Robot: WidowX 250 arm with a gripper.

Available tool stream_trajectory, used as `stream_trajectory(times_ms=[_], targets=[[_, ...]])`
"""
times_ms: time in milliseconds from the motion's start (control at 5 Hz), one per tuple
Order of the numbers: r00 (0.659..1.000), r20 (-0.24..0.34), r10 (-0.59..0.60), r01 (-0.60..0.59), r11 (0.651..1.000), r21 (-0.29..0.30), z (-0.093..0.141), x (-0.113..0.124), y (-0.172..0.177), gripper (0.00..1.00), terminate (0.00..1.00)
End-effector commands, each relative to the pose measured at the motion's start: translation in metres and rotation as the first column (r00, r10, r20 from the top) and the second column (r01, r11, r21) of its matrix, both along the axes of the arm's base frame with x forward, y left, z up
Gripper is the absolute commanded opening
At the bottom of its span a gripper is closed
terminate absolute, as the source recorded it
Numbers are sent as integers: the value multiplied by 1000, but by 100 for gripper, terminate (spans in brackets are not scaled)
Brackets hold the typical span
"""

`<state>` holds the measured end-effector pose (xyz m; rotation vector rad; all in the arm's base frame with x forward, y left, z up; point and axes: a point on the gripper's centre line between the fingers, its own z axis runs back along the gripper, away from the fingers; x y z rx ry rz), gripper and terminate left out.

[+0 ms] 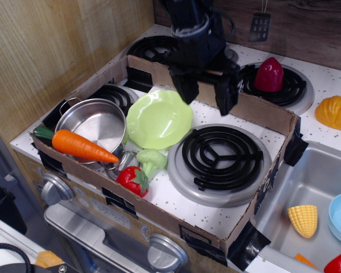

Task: Put carrot on plate

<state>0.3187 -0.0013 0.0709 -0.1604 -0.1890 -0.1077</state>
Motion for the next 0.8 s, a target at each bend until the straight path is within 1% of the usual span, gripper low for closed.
stream_trajectory(times_ms=[0, 200, 400, 600], targets=[[991, 33, -126, 124, 991, 55, 34, -35, 4, 100, 0], [992, 8, -129, 128, 988, 84, 59, -54, 10, 100, 0], [974, -16, -228, 228, 969, 97, 55, -76, 24, 100, 0], [946, -29, -322, 323, 943, 75, 47, -91, 42, 100, 0]])
